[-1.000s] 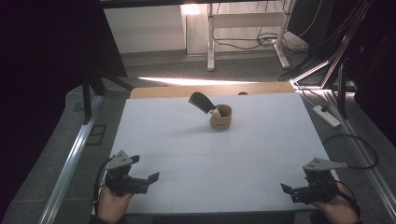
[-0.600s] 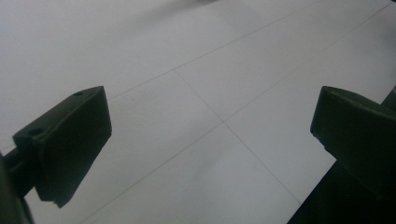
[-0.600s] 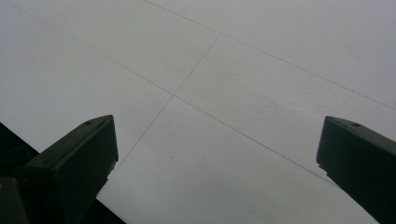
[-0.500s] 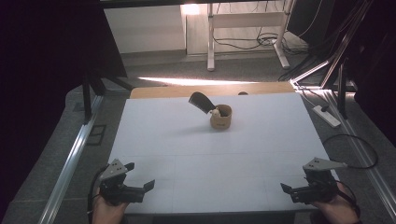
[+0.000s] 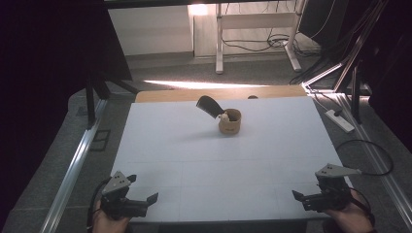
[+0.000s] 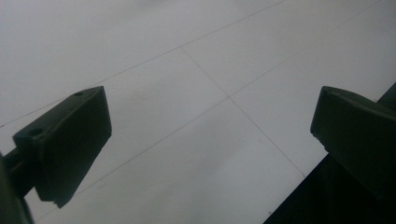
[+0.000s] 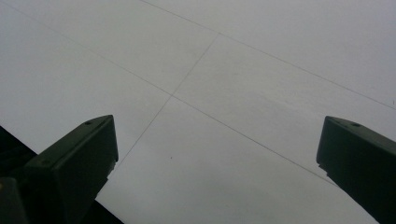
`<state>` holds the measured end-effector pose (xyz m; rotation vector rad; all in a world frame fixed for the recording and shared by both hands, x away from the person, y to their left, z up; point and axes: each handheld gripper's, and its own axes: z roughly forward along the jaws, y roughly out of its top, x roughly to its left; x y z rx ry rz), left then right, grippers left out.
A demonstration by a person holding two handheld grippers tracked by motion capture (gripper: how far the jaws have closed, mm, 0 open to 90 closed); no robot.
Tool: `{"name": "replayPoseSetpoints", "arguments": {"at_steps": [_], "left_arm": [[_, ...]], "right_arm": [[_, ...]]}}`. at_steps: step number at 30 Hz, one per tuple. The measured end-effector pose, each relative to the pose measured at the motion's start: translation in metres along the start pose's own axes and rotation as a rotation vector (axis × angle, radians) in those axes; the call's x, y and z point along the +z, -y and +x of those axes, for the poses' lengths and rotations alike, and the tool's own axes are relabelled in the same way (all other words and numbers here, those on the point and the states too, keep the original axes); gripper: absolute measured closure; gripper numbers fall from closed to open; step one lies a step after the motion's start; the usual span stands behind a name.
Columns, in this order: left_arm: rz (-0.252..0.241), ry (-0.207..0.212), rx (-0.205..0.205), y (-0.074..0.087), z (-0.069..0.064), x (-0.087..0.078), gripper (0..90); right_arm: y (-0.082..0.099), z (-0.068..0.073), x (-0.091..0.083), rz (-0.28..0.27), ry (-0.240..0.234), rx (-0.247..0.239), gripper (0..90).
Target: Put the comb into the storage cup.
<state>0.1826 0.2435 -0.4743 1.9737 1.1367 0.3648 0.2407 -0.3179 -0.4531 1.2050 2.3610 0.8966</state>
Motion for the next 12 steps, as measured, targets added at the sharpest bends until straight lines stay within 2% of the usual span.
{"name": "replayPoseSetpoints", "arguments": {"at_steps": [6,12], "left_arm": [[0.023,-0.015,-0.001,0.0006,-0.0011,0.0008,0.0],[0.032,-0.007,-0.004,0.0,-0.0003,0.0021,0.0]], "right_arm": [[-0.0004,0.0001,0.0004,0.001,0.001,0.001,0.0],[-0.0007,-0.0002,0.0009,0.003,0.0,0.0,0.0]]}}
